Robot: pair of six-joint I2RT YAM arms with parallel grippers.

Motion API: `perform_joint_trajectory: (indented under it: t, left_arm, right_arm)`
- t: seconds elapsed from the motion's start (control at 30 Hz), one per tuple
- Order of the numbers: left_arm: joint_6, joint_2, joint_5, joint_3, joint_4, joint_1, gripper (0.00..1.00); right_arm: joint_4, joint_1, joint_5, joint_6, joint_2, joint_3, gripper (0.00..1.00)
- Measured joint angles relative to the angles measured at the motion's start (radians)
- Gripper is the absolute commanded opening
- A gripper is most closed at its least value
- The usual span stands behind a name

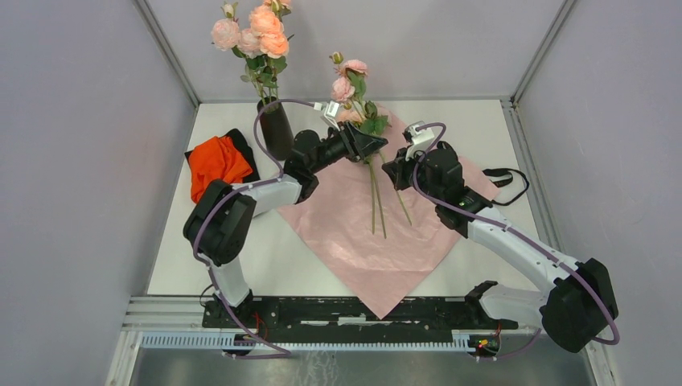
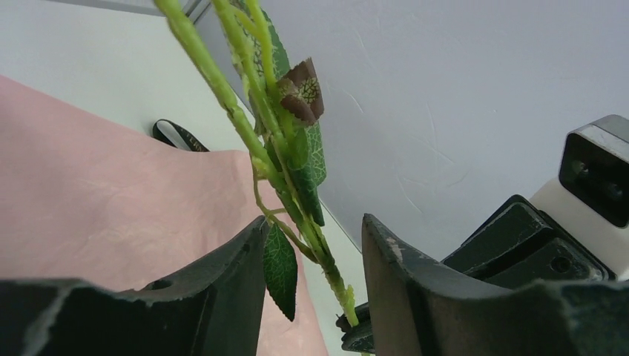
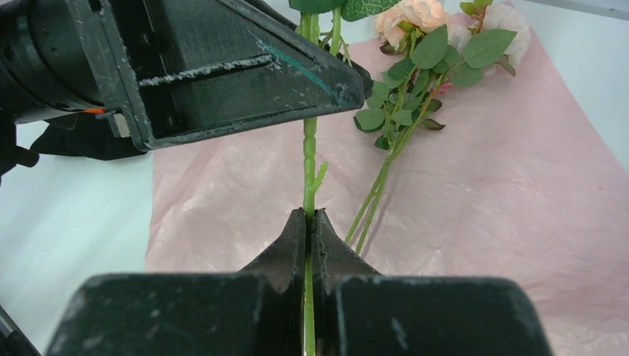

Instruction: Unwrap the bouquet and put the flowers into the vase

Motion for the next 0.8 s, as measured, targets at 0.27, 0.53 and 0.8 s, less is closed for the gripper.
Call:
perform_joint_trajectory:
  t: [0.27,0.53,0.8]
  left_arm:
    - [0.024,-0.048,-0.010,-0.015,-0.026,0.001,0.52]
    - [0.035,-0.061,-0.031,-0.041,-0.045,0.001,0.24]
    - [0.039,-0.093,-0.039,-0.049,-0.048,-0.008,0.02]
  right_arm:
    - [0.005,0.000,0.000,0.000,0.000,0.000,0.00]
    - [0.008,0.000,0.000,0.000,0.000,0.000,0.00]
    - [0.011,0.000,-0.004,0.000,0.010,-0.003,0.33]
